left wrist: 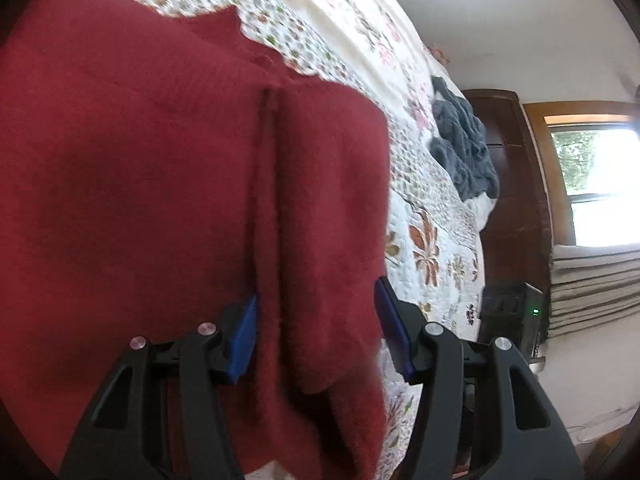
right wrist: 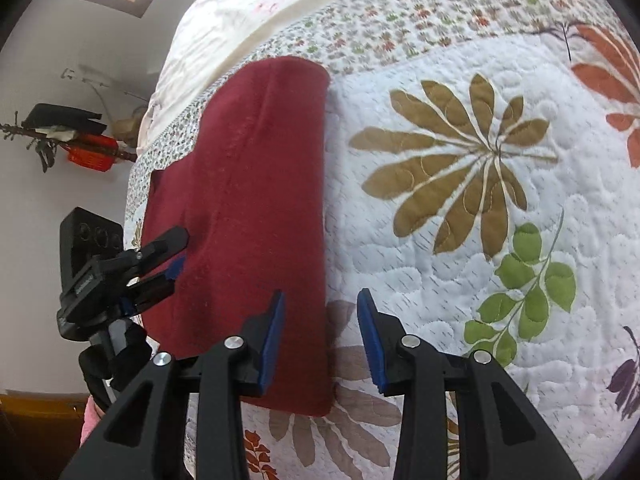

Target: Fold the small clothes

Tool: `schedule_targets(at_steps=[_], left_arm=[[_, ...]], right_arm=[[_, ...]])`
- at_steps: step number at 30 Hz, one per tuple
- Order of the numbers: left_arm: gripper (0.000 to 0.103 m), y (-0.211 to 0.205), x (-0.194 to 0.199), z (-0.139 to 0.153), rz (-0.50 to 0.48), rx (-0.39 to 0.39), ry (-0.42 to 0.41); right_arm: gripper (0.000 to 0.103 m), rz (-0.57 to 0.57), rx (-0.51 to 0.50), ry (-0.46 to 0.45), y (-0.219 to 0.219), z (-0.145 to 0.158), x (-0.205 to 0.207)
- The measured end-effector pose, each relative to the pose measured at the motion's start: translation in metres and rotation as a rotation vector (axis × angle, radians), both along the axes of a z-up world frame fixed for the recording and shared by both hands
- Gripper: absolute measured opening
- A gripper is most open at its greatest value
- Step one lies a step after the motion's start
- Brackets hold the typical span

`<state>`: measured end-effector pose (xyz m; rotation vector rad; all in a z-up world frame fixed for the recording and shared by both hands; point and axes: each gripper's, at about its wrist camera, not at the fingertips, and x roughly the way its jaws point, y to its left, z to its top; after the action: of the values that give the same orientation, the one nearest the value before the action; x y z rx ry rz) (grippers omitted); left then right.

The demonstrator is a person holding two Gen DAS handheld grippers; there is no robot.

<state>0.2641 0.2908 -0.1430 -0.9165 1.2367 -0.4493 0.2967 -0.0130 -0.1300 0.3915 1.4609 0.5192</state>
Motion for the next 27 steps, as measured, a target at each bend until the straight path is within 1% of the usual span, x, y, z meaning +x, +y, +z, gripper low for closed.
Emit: schedule_targets(at_steps=[3,4,5,6,7,8,9,11,14,16,18,22,27], left_arm=[[0.051,-0.012,0.004,0.002,-0.019,0.025,-0.009],[0.043,-0.016,0.006,0.002,-0.017,0.033,-0.011],[0.03,-0.017,0.007,0.003,-0.017,0.037,-0.013],[0.023,-0.019,0.009,0.003,-0.015,0.045,-0.014],[0.016,-0.021,0.01,0.004,-0.011,0.059,-0.015],[0.015,-0.022,0.011,0.006,-0.006,0.059,-0.021],[0.014,-0.02,0.01,0.009,0.0,0.067,-0.032],[0.013,-0.021,0.006,0.021,0.008,0.089,-0.081],[0.013,-0.016,-0.001,0.043,0.019,0.069,-0.155],[0.013,-0.008,-0.005,0.058,0.025,0.079,-0.19],[0.013,0.002,-0.009,0.068,0.036,0.08,-0.211],[0.013,0.04,-0.016,0.086,0.07,0.093,-0.238],[0.013,0.096,-0.029,0.098,0.125,0.162,-0.235]], right_arm=[[0.039,-0.004,0.001,0.007,-0.003,-0.006,-0.001],[0.039,-0.006,0.002,0.008,-0.003,-0.009,0.0],[0.039,-0.008,0.002,0.009,-0.002,-0.01,0.001],[0.039,-0.011,0.003,0.011,-0.002,-0.011,0.0],[0.039,-0.014,0.002,0.012,-0.003,-0.011,0.001],[0.039,-0.017,0.001,0.013,-0.006,-0.011,0.0],[0.039,-0.02,0.0,0.013,-0.008,-0.01,-0.001],[0.039,-0.025,0.001,0.011,-0.011,-0.009,-0.002],[0.039,-0.029,0.008,0.009,-0.014,-0.007,-0.004],[0.04,-0.025,0.012,0.002,-0.013,-0.003,-0.007],[0.041,-0.016,0.017,-0.005,-0.014,0.001,-0.011],[0.042,0.01,0.033,-0.02,0.001,0.009,-0.017],[0.044,0.071,0.06,-0.04,0.036,0.019,-0.022]])
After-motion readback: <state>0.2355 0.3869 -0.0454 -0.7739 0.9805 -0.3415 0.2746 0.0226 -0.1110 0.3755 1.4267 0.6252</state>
